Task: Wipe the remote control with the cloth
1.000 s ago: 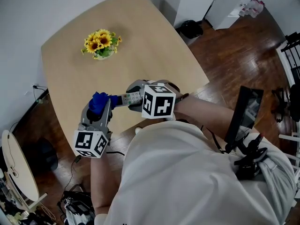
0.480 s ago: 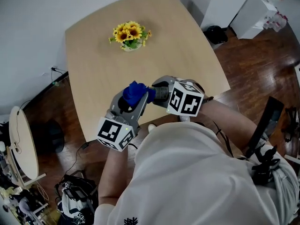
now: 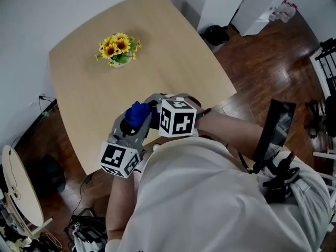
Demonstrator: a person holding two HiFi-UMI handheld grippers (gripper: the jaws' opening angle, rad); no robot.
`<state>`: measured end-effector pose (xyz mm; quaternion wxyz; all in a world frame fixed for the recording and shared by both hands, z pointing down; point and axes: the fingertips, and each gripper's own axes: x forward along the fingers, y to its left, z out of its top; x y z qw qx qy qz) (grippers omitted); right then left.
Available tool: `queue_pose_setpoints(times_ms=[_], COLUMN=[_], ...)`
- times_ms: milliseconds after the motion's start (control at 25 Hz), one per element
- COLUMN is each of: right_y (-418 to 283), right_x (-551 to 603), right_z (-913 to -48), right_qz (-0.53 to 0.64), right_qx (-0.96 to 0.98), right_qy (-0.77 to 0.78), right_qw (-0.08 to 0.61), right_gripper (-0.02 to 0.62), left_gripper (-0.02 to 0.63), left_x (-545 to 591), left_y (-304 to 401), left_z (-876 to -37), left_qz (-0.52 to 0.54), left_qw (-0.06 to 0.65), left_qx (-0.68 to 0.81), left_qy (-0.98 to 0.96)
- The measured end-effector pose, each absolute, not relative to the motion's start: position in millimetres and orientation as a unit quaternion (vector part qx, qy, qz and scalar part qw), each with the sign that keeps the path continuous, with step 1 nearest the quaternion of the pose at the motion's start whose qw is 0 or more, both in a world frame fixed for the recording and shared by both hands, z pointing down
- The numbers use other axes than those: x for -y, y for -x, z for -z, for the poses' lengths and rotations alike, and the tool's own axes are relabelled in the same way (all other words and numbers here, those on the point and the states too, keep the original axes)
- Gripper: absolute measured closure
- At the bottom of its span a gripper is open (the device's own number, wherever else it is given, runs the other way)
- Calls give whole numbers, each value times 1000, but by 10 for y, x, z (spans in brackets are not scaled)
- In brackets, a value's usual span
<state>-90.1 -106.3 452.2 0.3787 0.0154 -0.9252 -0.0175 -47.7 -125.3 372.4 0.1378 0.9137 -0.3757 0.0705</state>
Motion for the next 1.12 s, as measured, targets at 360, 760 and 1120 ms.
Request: queue_pose_setpoints(times_ms=[360, 760, 1120], right_y=[838, 585, 709], right_x=[1088, 948, 1015], right_z=[-4534, -4383, -4478], right_qz=[13, 15, 15], right_qx=[924, 925, 925], right_qy=[-27, -37, -37], right_qw=[381, 377, 379], right_gripper=[377, 377, 377], left_gripper=[462, 462, 462], left_x=[1325, 1158, 1099], left_y=[1086, 1362, 1038], left_z=[-3782, -3629, -3463], left_qz=[-94, -88, -37], left_qw=[138, 122, 129], left_qx=[438, 485, 436], left_qy=[-883, -861, -890])
